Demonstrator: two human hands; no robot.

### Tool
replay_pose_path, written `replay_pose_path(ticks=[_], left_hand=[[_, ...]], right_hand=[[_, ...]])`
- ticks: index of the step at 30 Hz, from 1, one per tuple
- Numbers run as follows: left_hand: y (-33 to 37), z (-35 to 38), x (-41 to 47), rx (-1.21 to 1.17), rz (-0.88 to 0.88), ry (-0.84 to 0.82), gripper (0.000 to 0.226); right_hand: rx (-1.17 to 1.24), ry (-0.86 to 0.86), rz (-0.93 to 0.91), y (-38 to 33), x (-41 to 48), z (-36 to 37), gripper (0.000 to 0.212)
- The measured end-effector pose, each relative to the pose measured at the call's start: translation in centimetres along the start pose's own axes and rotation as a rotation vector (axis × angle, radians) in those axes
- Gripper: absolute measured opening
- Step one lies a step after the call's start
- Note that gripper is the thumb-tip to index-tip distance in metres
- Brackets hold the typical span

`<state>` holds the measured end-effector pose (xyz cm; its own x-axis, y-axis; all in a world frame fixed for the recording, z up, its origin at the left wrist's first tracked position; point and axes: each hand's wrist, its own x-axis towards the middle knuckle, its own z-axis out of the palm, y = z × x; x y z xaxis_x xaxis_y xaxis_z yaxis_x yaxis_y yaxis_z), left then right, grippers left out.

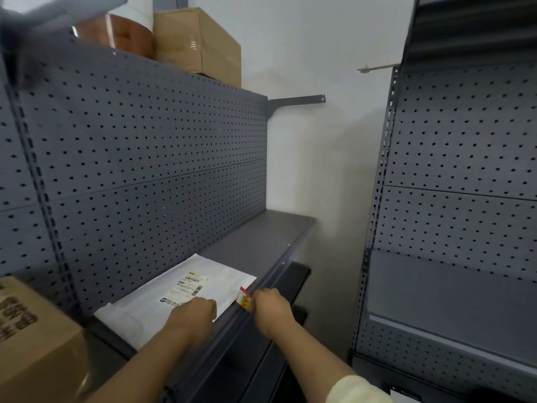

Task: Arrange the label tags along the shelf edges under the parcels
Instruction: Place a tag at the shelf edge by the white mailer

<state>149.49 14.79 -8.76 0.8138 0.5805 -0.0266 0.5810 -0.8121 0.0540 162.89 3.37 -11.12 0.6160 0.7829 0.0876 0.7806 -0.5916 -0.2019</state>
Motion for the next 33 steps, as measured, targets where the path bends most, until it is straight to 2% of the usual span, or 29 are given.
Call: replay_pose_path(ticks=[10, 21, 25, 29, 33], left_hand=[[-0.1, 0.9, 2.5, -0.007, -0.048, -0.046, 0.034], [-0.1, 2.1, 2.8, -0.022, -0.089, -0.072, 0.034], [0.4, 1.8, 2.4, -0.011, -0.098, -0.052, 0.033], [1.0, 0.7, 1.7, 0.005, -0.140, -0.016, 0.032], [1.7, -0.6, 0.1, 0.055, -0.165, 0.013, 0.033]], right_hand=[[0.043, -0.002, -0.061, 0.3, 4.5, 1.5, 0.039], [0.099, -0.049, -0.127, 2.9, 6.7, 0.9, 0.028], [0.222, -0.007, -0.126, 3.2, 7.1, -0.2, 0.019], [0.464, 0.070, -0.142, 2.9, 6.7, -1.6, 0.009], [0.617, 0.080, -0.160, 2.4, 5.8, -1.8, 0.017]])
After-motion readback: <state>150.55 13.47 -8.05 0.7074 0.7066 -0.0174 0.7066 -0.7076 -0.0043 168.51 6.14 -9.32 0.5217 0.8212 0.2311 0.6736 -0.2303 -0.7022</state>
